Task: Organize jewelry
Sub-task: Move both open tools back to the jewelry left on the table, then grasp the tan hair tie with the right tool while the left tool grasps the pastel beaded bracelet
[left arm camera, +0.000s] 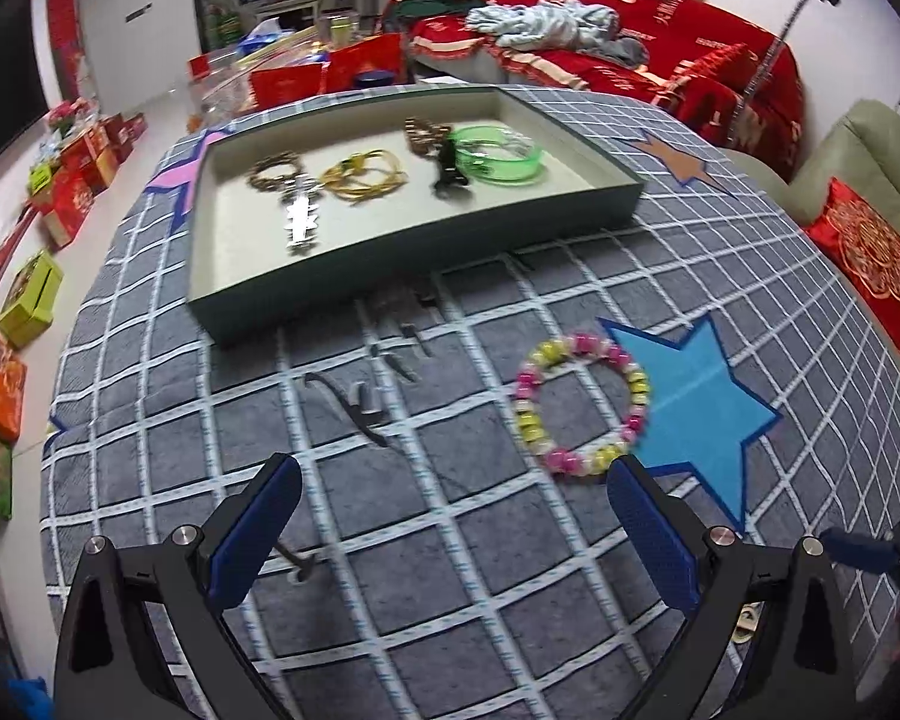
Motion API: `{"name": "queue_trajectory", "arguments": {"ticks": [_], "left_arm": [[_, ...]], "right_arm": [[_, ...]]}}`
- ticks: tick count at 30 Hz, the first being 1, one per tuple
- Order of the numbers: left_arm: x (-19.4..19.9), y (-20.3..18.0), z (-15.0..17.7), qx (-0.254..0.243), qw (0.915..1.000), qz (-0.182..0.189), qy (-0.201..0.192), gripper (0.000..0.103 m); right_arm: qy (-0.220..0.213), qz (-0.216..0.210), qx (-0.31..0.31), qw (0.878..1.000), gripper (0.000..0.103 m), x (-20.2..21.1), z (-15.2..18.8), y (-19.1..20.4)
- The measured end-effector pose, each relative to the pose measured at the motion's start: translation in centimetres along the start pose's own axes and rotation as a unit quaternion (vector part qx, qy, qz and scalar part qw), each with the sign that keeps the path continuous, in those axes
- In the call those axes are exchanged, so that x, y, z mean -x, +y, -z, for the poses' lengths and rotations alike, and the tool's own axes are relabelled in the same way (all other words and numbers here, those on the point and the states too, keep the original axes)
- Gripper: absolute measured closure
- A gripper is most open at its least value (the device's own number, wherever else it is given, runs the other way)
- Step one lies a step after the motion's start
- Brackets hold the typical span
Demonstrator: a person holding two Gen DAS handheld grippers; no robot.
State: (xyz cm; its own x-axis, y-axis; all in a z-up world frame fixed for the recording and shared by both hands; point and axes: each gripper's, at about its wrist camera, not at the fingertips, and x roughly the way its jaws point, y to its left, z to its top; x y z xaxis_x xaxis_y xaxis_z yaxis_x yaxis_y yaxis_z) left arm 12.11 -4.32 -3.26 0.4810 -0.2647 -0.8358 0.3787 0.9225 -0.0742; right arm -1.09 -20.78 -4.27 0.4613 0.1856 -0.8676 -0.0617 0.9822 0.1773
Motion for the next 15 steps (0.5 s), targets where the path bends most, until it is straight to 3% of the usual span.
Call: {"name": "queue_trajectory", "arguments": {"ticks": [4, 11, 15], "left_arm": [[-0.7, -1.1, -0.4, -0.007, 0.9999, 0.006, 0.007, 0.000], [-2.1, -1.4, -1.3, 0.009, 0.9998, 0.007, 0.013, 0.000], [-3.0, -1.3, -1.8, 0.012, 0.9997, 0.006, 0.022, 0.012]], "right_arm": [[0.000, 0.005, 0.016, 1.000, 0.016, 0.0, 0.6, 0.7], [0.002, 0.022, 0.038, 0.999, 0.042, -0.5, 1.0, 1.3], [0.005, 0.039, 0.059, 0.997, 0.053, -0.6, 0.9, 1.8]]}}
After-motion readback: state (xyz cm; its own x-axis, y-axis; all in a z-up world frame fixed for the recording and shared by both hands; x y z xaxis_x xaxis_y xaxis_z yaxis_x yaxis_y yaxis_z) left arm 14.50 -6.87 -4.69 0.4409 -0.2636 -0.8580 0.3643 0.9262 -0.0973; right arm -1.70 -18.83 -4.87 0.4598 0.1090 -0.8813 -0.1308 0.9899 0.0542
